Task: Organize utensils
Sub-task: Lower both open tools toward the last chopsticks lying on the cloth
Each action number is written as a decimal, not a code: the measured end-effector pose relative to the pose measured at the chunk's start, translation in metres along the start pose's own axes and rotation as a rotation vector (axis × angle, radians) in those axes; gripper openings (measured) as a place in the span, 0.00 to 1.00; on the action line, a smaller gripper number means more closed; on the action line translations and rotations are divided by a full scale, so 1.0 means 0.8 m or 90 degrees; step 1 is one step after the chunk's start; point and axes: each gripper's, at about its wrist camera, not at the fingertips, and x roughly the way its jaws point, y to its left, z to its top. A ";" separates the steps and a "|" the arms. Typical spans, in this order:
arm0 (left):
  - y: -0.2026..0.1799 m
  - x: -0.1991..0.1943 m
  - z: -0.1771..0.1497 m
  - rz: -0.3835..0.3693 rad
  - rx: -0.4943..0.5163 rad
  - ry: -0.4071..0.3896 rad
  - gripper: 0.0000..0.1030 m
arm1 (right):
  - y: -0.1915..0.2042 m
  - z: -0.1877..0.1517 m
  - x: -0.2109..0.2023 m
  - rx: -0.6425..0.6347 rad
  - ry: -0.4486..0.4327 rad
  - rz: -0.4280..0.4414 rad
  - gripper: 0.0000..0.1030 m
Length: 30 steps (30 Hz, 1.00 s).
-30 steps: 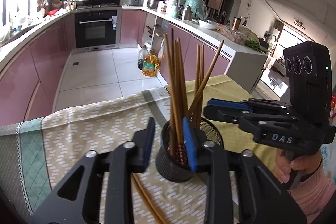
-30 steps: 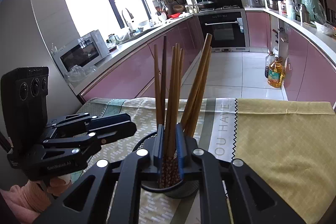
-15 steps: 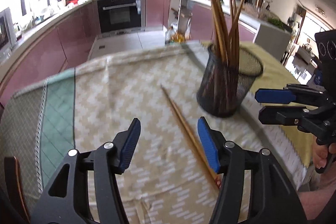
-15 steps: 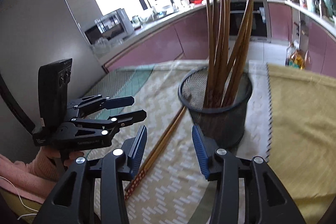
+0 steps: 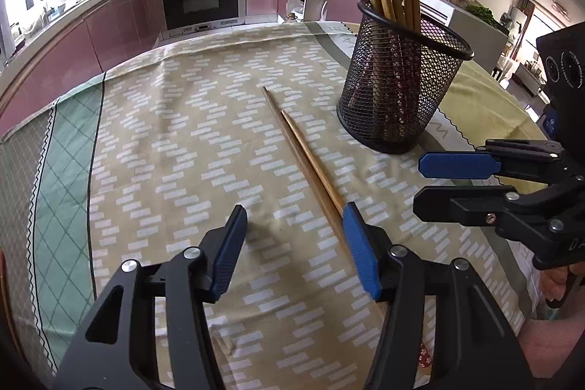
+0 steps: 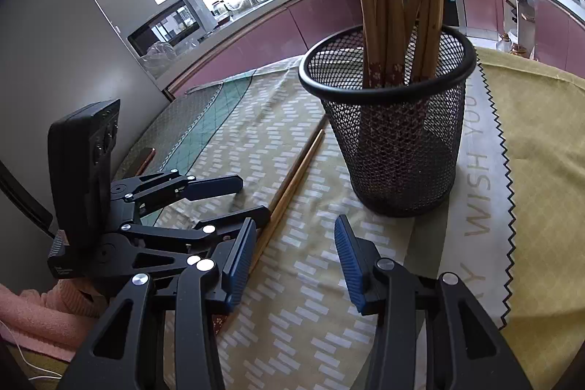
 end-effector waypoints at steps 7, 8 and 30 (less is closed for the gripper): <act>0.012 -0.007 -0.009 -0.009 -0.022 0.003 0.41 | 0.006 0.002 0.015 -0.010 0.013 -0.013 0.41; 0.013 -0.009 -0.010 -0.012 -0.026 0.003 0.41 | 0.008 0.003 0.018 -0.012 0.014 -0.015 0.41; -0.006 -0.009 -0.010 -0.019 -0.007 0.001 0.43 | 0.011 0.012 0.026 -0.004 0.018 -0.036 0.41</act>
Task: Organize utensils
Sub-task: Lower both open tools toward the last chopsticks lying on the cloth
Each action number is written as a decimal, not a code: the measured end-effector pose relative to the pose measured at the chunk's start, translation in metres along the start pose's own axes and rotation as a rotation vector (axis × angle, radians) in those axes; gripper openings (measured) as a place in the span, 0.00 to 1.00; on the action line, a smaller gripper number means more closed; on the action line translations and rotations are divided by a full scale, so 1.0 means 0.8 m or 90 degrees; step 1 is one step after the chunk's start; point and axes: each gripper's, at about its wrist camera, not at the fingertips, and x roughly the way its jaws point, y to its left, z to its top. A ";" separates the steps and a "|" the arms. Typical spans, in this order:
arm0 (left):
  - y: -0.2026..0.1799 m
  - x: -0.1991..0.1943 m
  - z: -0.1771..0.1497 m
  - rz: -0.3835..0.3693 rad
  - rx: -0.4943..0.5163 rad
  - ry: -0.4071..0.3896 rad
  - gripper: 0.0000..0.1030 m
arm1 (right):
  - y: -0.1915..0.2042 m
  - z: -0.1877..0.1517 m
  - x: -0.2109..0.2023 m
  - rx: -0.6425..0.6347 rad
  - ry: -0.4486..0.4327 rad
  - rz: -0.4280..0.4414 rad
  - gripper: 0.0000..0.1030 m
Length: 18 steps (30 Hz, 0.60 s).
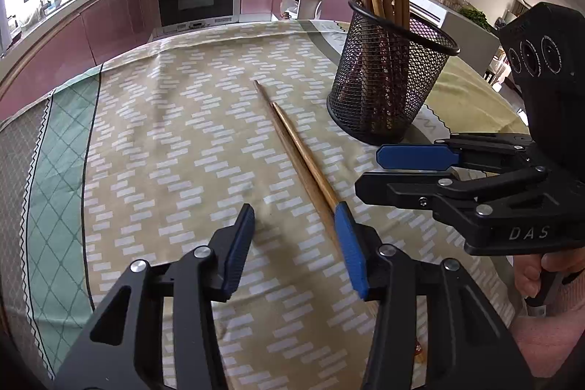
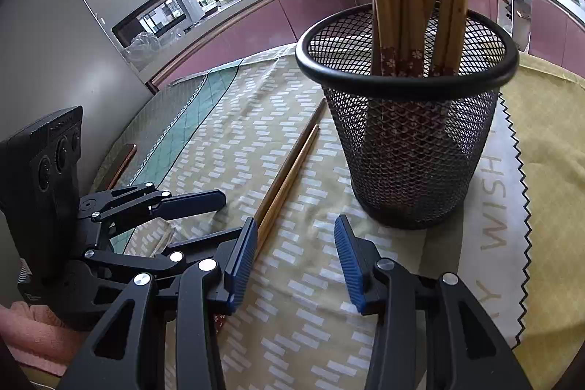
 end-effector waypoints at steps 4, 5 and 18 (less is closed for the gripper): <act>0.000 -0.002 0.000 0.013 0.002 0.001 0.43 | 0.007 0.005 0.006 -0.009 0.000 -0.011 0.41; 0.000 -0.003 -0.001 0.015 0.002 0.001 0.43 | 0.010 0.007 0.009 -0.010 0.000 -0.014 0.41; 0.014 -0.010 -0.015 0.018 0.004 0.003 0.41 | 0.030 0.016 0.034 -0.044 0.009 -0.067 0.31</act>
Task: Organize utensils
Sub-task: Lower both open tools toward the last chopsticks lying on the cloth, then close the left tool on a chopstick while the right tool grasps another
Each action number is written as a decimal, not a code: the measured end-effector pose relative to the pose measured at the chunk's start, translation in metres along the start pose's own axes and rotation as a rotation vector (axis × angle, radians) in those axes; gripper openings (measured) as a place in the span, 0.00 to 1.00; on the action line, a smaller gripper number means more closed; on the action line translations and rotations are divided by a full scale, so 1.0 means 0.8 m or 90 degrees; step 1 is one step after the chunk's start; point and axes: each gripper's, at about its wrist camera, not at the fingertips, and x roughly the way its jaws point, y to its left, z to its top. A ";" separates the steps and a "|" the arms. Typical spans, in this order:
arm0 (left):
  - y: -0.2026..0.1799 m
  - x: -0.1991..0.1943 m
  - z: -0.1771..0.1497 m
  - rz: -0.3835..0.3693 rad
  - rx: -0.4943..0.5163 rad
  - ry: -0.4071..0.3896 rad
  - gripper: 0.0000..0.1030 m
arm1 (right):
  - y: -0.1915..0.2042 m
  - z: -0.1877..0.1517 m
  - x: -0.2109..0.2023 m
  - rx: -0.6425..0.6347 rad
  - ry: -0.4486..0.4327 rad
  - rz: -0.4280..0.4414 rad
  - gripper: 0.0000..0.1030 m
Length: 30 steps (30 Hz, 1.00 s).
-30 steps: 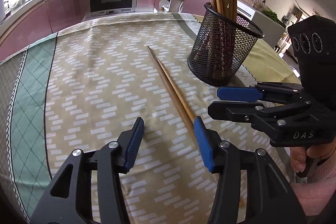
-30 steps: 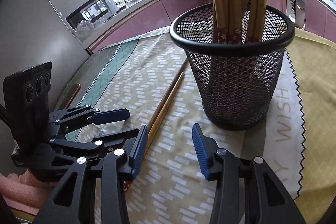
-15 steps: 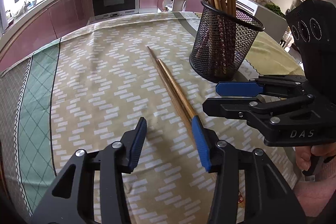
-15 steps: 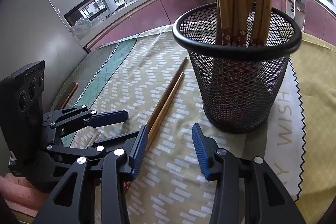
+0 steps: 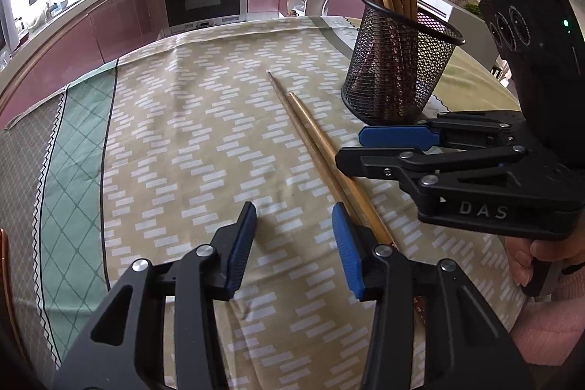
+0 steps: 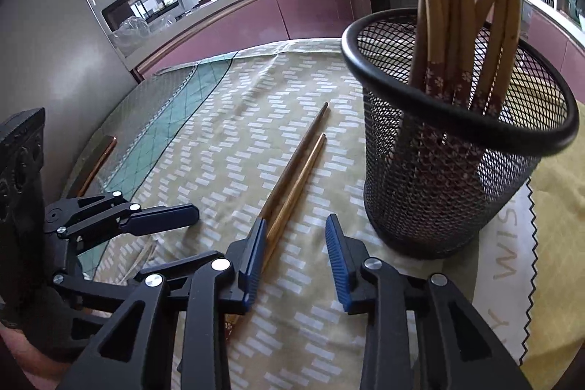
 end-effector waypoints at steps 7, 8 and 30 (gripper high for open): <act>0.003 -0.002 0.001 -0.010 -0.005 -0.005 0.41 | 0.007 0.000 0.001 -0.020 0.015 -0.038 0.21; 0.004 -0.002 0.002 -0.013 -0.005 -0.006 0.41 | 0.006 0.000 0.000 -0.023 0.019 -0.045 0.19; -0.022 0.005 0.007 -0.012 0.015 0.004 0.14 | -0.020 -0.014 -0.013 0.015 0.021 -0.023 0.10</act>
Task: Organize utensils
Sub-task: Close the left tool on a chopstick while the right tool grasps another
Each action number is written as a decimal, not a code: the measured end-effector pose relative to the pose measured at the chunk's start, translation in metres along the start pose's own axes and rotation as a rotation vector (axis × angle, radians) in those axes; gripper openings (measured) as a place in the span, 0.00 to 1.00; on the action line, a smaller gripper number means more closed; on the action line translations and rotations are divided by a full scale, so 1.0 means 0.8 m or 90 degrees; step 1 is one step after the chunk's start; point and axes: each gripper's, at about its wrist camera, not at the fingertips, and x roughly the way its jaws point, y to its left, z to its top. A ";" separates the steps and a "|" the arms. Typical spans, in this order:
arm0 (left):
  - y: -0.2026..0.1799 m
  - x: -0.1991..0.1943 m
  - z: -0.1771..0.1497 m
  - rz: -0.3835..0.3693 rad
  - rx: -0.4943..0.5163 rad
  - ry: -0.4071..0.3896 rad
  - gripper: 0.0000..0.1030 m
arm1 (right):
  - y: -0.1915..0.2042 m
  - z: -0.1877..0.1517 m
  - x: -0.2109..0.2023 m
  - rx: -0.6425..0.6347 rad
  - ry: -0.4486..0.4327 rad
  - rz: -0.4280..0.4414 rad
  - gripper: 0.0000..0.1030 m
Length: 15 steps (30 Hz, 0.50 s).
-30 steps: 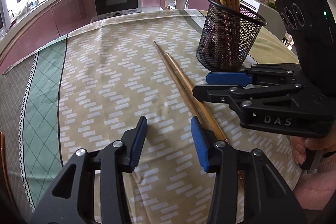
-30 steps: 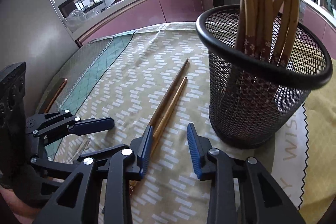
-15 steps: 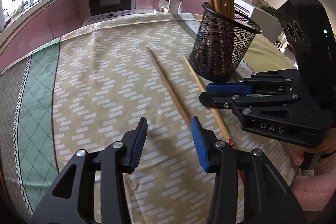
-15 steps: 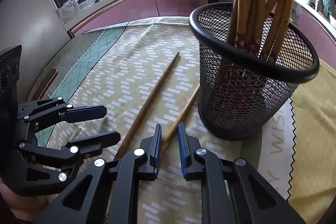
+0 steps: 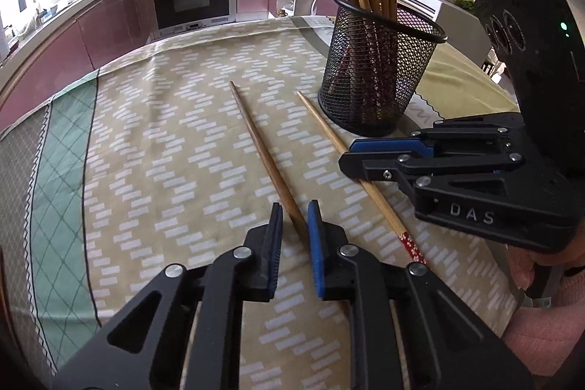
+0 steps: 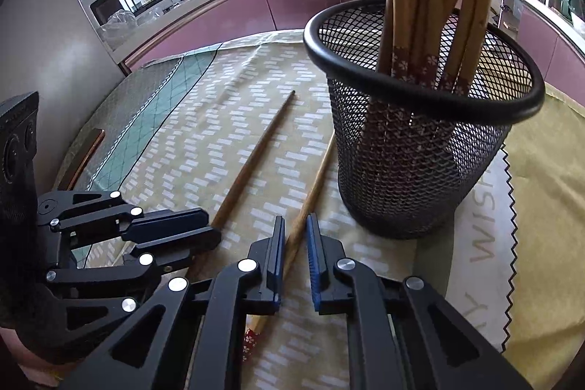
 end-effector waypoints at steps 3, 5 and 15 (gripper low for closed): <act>0.002 -0.004 -0.006 -0.010 -0.003 0.011 0.16 | 0.000 -0.001 0.000 -0.003 0.000 -0.002 0.10; 0.005 -0.004 -0.004 -0.008 -0.005 0.009 0.17 | 0.002 0.000 0.001 -0.006 -0.002 -0.006 0.10; 0.023 0.026 0.031 0.019 -0.024 0.008 0.15 | 0.000 0.010 0.009 0.018 -0.020 0.001 0.08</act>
